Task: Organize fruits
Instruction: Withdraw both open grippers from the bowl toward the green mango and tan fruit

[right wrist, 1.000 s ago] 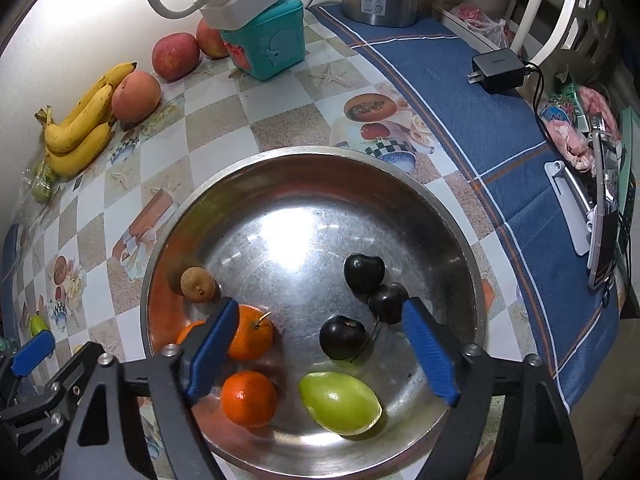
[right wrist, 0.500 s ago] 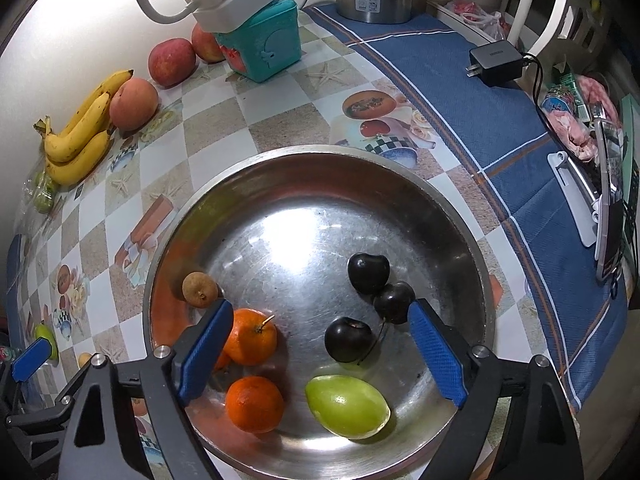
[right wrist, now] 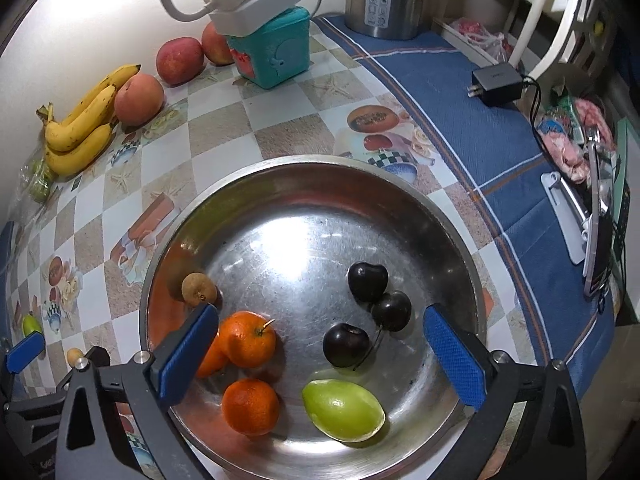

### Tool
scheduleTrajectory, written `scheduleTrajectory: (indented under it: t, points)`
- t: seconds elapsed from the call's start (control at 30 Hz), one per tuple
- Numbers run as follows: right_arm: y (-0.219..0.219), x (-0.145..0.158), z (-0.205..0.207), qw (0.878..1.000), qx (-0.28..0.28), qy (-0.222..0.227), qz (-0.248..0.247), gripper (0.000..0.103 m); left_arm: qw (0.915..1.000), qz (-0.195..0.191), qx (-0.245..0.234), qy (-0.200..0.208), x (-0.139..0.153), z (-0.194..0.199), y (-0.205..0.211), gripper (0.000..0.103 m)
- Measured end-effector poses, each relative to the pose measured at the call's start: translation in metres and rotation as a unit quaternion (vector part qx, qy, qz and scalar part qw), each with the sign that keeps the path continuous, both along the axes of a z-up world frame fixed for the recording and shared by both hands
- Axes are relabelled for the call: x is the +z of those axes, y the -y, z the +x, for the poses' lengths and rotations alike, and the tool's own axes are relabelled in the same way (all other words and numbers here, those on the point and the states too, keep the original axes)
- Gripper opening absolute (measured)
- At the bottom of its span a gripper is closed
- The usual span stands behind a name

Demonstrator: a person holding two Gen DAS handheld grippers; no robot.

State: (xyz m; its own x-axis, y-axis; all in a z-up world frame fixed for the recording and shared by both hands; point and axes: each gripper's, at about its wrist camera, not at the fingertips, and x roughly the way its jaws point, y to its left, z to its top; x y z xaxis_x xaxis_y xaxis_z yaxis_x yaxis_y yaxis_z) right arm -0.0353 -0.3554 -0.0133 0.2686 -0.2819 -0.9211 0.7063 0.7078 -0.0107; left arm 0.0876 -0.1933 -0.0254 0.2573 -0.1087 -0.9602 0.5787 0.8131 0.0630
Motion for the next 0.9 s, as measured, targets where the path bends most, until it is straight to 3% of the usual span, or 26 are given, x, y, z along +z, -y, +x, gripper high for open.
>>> scheduleTrajectory:
  t: [0.2,0.4,0.63,0.9]
  points:
    - [-0.009,0.001,0.005,1.000,0.015,0.000,-0.007,0.102,0.9999,0.012,0.009,-0.003,-0.006,0.006,-0.006,0.103]
    - [-0.020,0.001,0.010,0.999,0.033,0.003,-0.006,0.102,0.9999,0.001,0.013,0.010,0.007,0.012,-0.015,0.103]
    - [-0.040,0.015,0.018,0.996,0.061,0.063,0.002,0.102,0.9975,0.009,0.031,0.063,0.035,0.025,-0.041,0.103]
    - [-0.076,0.026,0.038,0.989,0.110,0.097,0.003,0.102,0.9927,0.011,0.084,0.086,0.047,0.052,-0.094,0.103]
